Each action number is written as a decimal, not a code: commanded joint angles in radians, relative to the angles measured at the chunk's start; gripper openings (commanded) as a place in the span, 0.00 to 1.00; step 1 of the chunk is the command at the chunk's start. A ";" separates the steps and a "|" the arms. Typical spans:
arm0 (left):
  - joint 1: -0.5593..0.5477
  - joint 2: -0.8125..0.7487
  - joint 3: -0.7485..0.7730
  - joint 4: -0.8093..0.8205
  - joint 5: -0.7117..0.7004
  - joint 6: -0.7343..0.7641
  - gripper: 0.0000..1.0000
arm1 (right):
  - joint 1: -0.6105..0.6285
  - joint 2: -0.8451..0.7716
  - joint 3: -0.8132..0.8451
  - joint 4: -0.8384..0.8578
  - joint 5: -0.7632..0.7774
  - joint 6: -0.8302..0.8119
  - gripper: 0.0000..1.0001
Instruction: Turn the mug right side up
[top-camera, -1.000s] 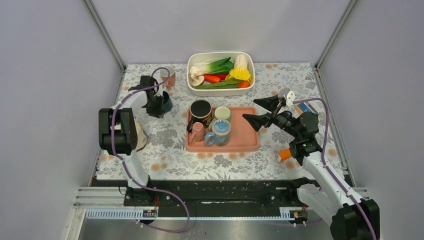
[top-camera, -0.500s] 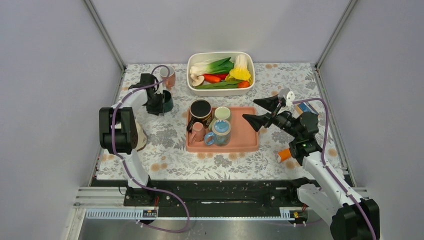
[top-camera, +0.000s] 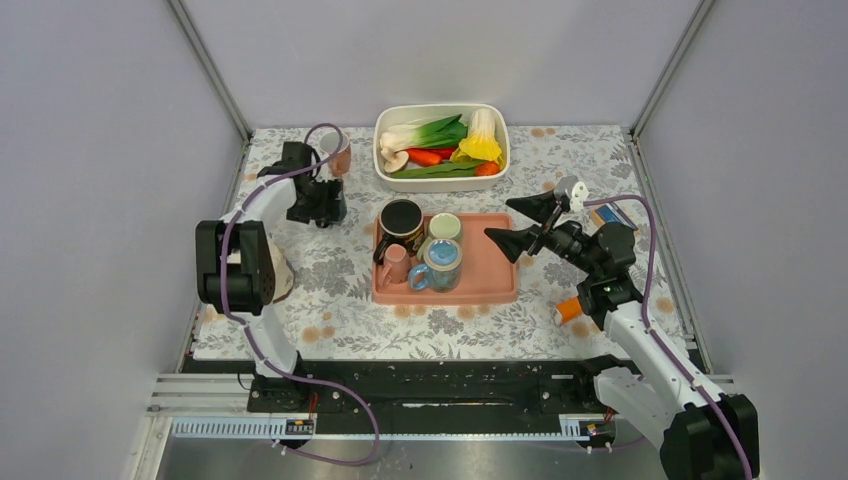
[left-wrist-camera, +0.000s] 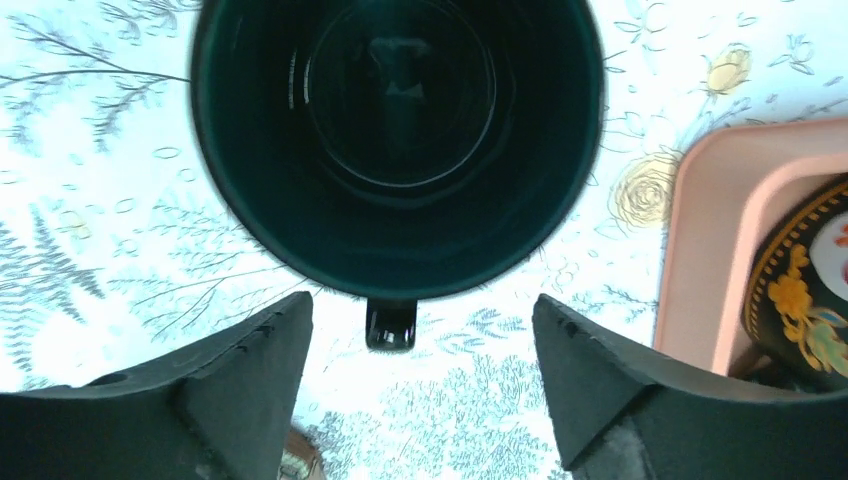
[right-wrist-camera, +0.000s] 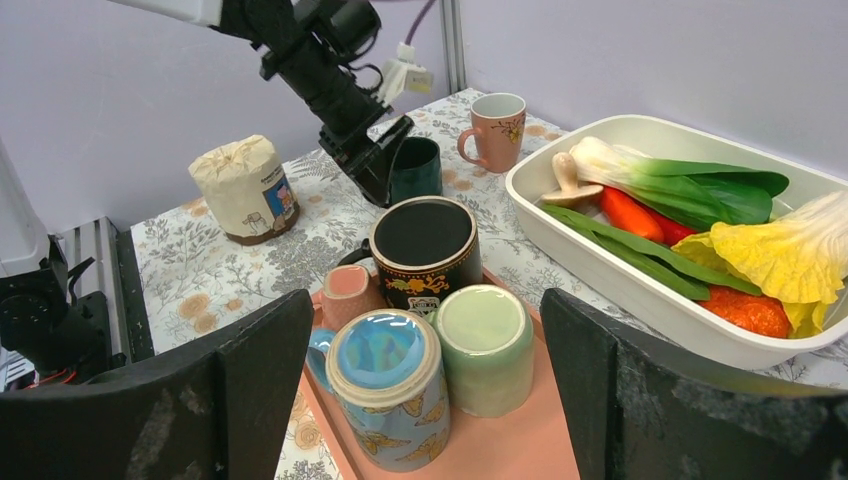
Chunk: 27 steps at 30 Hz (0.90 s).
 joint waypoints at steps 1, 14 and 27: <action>0.001 -0.174 -0.007 0.027 0.025 -0.003 0.90 | -0.008 0.014 0.009 0.006 0.002 -0.020 0.93; -0.069 -0.495 -0.238 0.135 0.338 0.136 0.99 | -0.006 0.116 0.122 -0.219 0.070 -0.100 0.92; -0.216 -0.603 -0.399 0.204 0.318 0.228 0.99 | 0.053 0.258 0.260 -0.473 0.203 -0.223 0.91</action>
